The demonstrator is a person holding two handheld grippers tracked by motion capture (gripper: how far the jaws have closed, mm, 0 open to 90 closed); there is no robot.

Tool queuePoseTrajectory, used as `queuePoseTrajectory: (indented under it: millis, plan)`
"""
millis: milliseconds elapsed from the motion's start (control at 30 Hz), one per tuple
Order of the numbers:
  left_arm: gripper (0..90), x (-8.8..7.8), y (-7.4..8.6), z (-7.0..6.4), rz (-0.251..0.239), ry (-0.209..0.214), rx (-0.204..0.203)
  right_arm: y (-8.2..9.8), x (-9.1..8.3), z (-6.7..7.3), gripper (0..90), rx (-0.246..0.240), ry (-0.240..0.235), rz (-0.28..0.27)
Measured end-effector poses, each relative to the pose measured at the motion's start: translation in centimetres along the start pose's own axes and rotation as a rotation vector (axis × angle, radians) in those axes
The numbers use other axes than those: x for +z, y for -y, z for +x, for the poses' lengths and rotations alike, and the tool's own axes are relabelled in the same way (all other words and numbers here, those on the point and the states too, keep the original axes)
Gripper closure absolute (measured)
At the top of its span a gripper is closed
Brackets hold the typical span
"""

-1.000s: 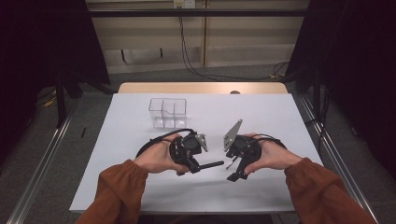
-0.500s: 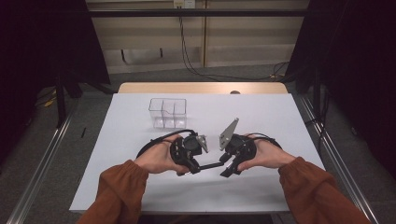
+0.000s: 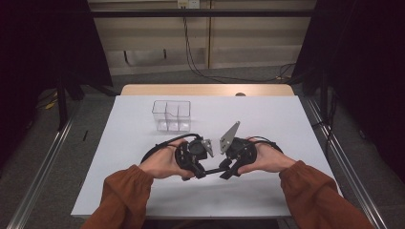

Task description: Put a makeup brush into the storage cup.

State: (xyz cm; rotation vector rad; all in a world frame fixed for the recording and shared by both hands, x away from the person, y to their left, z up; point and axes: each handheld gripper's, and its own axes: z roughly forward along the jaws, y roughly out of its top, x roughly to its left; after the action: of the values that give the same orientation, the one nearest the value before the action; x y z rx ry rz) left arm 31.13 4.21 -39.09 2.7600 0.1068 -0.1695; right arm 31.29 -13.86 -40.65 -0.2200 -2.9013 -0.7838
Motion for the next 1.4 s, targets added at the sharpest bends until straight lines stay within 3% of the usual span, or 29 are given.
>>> queuePoseTrajectory:
  millis: [100, 333, 667, 867, 1200, 1400]
  plan:
    - [76.8, 0.0, 0.1, 0.0, -0.017, -0.002, -0.016, -0.2, 0.1, -0.1, 63.5, -0.004, -0.004, -0.008]
    - [76.7, 0.0, 0.2, 0.0, -0.018, 0.000, -0.007, -0.5, 0.3, -0.1, 76.7, -0.020, -0.009, -0.017]
    - [76.0, 0.0, 0.4, 0.3, -0.034, -0.009, 0.000, -0.2, 0.4, -0.3, 79.7, -0.030, -0.033, -0.027]
    - [74.6, 0.0, 0.7, 0.4, -0.080, -0.006, -0.017, -0.1, 0.3, -0.3, 79.9, -0.028, -0.032, -0.031]
    - [58.7, 0.2, 1.3, 0.5, -0.148, -0.037, -0.046, 0.5, 0.1, -0.4, 79.9, -0.011, -0.022, -0.051]
    - [37.3, 0.5, 1.7, 0.6, -0.196, -0.069, -0.096, 0.6, -0.1, -0.4, 79.9, -0.004, -0.024, -0.053]
